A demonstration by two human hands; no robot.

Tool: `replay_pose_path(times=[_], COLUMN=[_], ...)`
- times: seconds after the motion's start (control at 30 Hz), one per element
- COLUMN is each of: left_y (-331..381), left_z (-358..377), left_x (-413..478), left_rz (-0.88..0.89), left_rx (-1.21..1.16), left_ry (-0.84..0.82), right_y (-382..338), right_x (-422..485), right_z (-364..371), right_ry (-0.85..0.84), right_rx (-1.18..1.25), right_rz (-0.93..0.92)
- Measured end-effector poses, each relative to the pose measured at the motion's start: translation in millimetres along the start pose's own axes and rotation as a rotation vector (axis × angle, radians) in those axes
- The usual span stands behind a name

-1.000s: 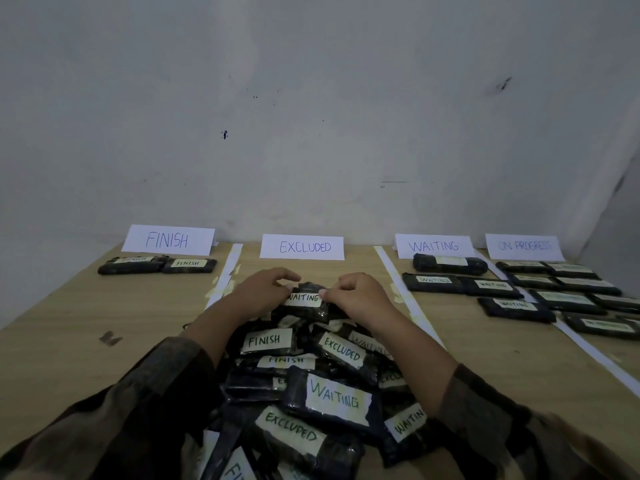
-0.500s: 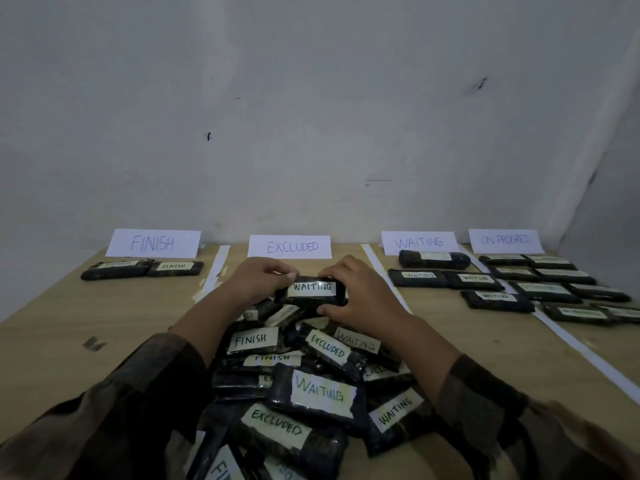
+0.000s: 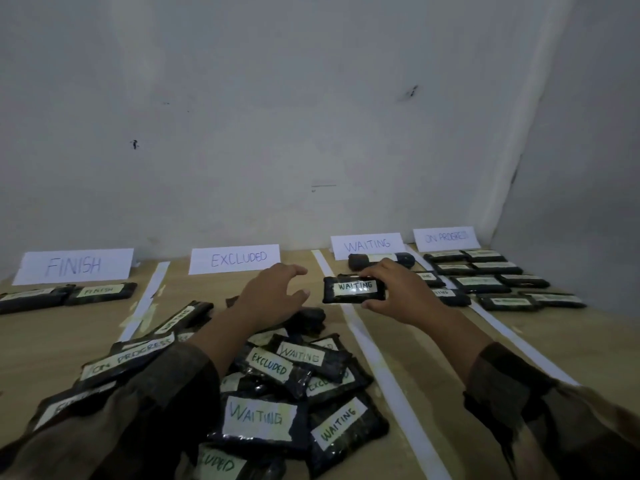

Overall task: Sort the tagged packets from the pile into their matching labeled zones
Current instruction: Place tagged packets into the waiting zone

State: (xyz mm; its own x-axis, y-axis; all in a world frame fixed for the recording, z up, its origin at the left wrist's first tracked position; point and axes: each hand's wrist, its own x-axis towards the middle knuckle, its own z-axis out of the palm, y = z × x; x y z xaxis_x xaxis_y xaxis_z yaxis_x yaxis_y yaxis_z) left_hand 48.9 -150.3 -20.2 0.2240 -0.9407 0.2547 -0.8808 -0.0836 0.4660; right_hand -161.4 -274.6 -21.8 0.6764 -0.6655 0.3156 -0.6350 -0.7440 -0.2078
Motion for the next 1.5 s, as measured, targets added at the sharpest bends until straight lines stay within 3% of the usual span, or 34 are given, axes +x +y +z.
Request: replay_pose_path(times=[0.2, 0.53, 0.83, 1.13, 1.3, 1.5], left_y=[23, 33, 31, 17, -1, -14], left_z=[23, 62, 62, 15, -6, -26], left_x=[24, 57, 62, 31, -5, -42], left_rz=[0.088, 0.111, 0.098, 0.087, 0.054, 0.037], left_rx=[0.202, 0.309, 0.328, 0.189, 0.160, 0.155], left_ry=[-0.076, -0.167, -0.113, -0.050, -0.062, -0.144], right_y=[46, 81, 84, 27, -28, -72], right_x=[2, 11, 16, -4, -33, -55], right_z=[6, 25, 36, 14, 18, 33], right_ry=[-0.008, -0.135, -0.184, -0.034, -0.103, -0.134], right_rx=[-0.062, -0.174, -0.187, 0.039, 0.269, 0.263], right_rz=[0.083, 0.125, 0.144, 0.000, -0.169, -0.207])
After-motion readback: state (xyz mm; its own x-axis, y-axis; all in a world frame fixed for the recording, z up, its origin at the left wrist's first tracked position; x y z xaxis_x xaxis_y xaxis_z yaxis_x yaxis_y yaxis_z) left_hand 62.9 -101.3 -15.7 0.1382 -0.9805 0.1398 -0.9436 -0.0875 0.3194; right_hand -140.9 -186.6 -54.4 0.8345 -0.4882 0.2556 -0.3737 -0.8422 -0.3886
